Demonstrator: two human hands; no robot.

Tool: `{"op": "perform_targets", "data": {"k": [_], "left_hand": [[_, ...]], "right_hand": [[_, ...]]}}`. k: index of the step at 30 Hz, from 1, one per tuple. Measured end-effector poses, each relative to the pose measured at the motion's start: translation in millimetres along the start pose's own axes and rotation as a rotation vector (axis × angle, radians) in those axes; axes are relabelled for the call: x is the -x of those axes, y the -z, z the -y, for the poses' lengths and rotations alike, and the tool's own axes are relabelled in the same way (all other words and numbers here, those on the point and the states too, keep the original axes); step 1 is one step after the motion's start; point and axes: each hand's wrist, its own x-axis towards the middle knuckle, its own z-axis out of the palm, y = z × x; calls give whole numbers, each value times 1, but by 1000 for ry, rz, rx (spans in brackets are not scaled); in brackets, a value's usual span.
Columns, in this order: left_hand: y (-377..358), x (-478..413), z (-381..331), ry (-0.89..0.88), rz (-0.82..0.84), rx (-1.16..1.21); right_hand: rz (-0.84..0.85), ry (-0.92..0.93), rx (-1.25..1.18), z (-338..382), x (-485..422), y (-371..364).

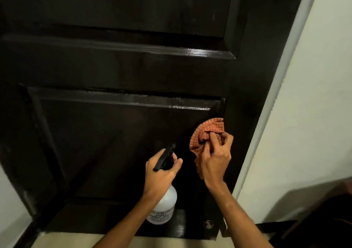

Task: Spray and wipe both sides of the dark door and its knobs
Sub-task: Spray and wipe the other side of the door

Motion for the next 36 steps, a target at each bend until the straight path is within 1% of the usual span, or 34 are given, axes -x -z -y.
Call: {"op": "perform_targets", "data": {"k": [1, 4, 6, 8, 11, 12, 15, 16, 19, 21, 23, 26, 28, 30, 36], "left_hand": [[1, -5, -5, -5, 2, -6], [11, -13, -21, -11, -9, -8], [14, -20, -31, -31, -20, -12], [20, -28, -41, -33, -36, -14], [33, -37, -52, -34, -74, -16], [36, -39, -54, -38, -81, -19], [48, -43, -61, -34, -105, -18], [58, -45, -62, -35, -125, -21], [77, -51, -66, -19, -163, -31], [93, -56, -67, -14, -186, -50], [125, -63, -66, 1, -227, -59], [161, -69, -66, 10, -286, -90], [207, -72, -60, 7, -377, -109], [237, -75, -55, 14, -422, -138], [308, -77, -40, 50, -494, -162]], "right_hand": [[-25, -13, -2, 0, -11, 2], [-130, -69, -13, 33, -54, 2], [-154, -125, 4, 53, -68, -5], [-118, -130, 44, 67, -67, -10], [7, -18, 90, 72, -63, -10], [21, -4, 90, 69, -65, -8], [-30, -62, 91, 75, -66, -8], [-20, -49, 98, 86, -62, -15], [94, 95, 117, 119, -49, -40], [160, 157, 118, 142, -40, -58], [185, 213, 103, 172, -29, -82], [210, 277, 120, 195, -22, -101], [232, 349, 102, 227, -11, -128], [256, 396, 114, 250, -4, -146], [337, 567, 152, 322, 16, -200]]}}
